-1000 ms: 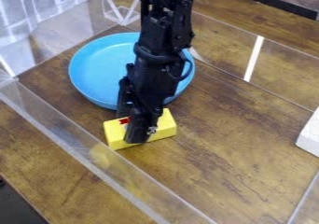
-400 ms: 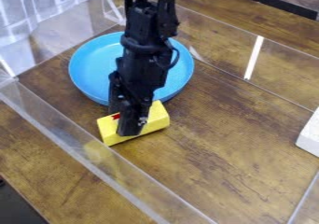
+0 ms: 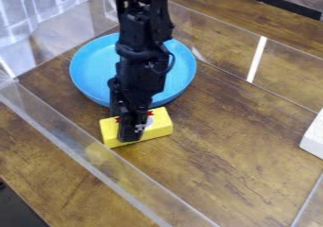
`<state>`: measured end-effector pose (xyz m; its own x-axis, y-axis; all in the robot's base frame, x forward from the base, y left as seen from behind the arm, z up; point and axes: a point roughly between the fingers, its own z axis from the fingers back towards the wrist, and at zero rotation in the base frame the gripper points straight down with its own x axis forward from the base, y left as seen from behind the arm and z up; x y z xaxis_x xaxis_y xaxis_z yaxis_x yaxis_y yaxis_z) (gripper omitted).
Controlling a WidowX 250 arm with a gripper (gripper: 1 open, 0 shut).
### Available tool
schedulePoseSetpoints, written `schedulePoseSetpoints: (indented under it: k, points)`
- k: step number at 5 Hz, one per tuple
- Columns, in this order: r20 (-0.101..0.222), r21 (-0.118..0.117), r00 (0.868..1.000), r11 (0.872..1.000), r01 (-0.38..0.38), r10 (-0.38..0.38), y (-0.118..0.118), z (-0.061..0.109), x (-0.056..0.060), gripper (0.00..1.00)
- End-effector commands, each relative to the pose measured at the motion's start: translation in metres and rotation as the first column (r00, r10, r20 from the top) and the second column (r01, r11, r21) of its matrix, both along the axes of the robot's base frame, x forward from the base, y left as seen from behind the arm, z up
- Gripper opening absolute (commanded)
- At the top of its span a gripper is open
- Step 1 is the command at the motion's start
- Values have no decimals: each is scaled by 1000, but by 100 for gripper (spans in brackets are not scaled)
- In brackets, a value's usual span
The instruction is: Put the yellow block in the blue tray
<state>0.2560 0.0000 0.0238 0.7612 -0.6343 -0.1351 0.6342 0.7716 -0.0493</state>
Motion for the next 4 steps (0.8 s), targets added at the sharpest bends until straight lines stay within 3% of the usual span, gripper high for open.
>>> schedulePoseSetpoints:
  k: [1, 2, 4]
  points:
    - [11, -14, 999, 999, 41, -41, 13, -2, -4, 0]
    - [15, -30, 999, 999, 34, -34, 20, -6, -1, 0]
    - [20, -29, 999, 999, -41, 42, 16, -6, -6, 0]
